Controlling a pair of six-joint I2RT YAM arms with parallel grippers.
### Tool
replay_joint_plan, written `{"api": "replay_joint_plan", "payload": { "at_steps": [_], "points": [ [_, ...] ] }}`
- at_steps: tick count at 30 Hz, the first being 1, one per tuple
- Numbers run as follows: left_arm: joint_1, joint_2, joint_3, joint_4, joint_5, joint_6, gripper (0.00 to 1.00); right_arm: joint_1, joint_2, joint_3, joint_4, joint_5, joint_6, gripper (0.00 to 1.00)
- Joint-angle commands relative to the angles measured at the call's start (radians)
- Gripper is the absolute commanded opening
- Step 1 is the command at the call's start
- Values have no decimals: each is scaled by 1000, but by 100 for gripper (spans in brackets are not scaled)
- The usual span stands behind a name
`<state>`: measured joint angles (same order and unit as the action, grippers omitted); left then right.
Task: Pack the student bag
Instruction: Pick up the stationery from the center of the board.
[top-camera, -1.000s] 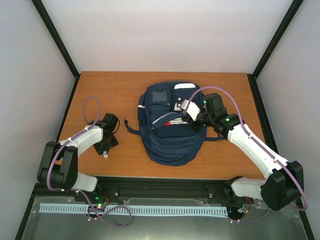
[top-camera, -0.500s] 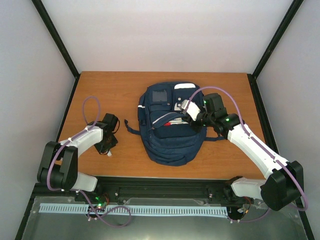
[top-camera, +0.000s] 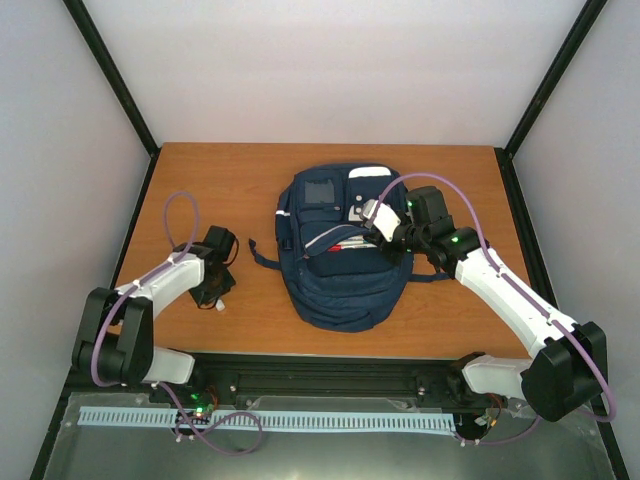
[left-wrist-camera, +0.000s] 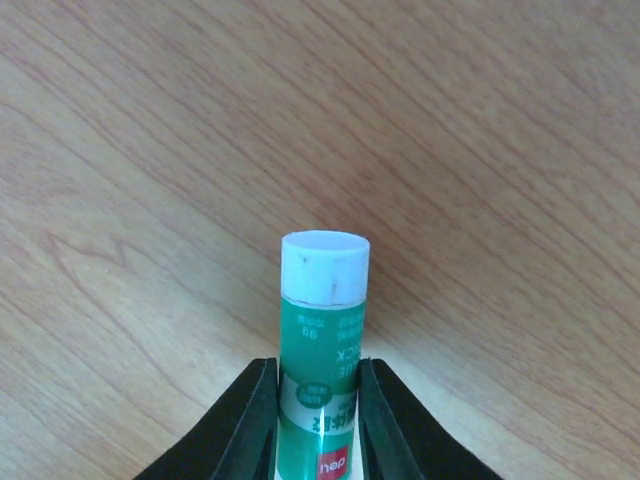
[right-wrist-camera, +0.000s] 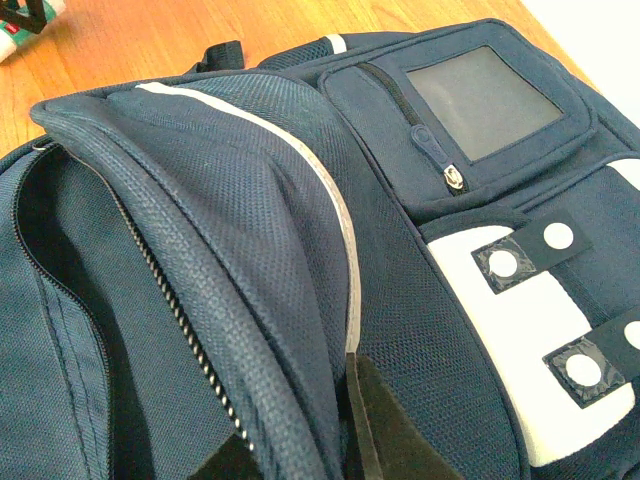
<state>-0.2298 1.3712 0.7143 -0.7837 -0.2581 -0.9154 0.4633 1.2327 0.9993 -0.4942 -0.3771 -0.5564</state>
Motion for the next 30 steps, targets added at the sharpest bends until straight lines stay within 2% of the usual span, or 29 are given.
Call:
{"api": "replay_joint_plan", "payload": {
  "at_steps": [1, 5, 6, 10, 16, 19, 21, 23, 27, 30],
  "points": [
    [10, 38, -9, 25, 30, 13, 26, 6, -16, 18, 54, -92, 10, 6],
    [10, 69, -14, 46, 61, 18, 34, 6, -16, 18, 54, -94, 11, 6],
    [10, 73, -14, 48, 66, 22, 33, 5, -15, 18, 54, -94, 10, 6],
    [10, 42, -3, 36, 63, 29, 19, 5, -15, 17, 55, -94, 10, 6],
    [-23, -118, 65, 31, 144, 82, 17, 5, -17, 18, 58, -89, 14, 5],
    [-124, -209, 119, 115, 257, 197, 16, 3, -43, 9, 79, -69, 25, 4],
    [-218, -267, 142, 241, 393, 288, 16, 2, -60, 0, 94, -66, 31, 4],
    [-336, -310, 163, 325, 455, 335, 13, 0, -55, 6, 88, -68, 32, 4],
    [-493, -296, 227, 390, 469, 409, 7, -1, -39, 7, 91, -52, 41, 4],
    [-616, -242, 283, 398, 440, 496, 6, -3, -37, 10, 93, -49, 53, 4]
  ]
}}
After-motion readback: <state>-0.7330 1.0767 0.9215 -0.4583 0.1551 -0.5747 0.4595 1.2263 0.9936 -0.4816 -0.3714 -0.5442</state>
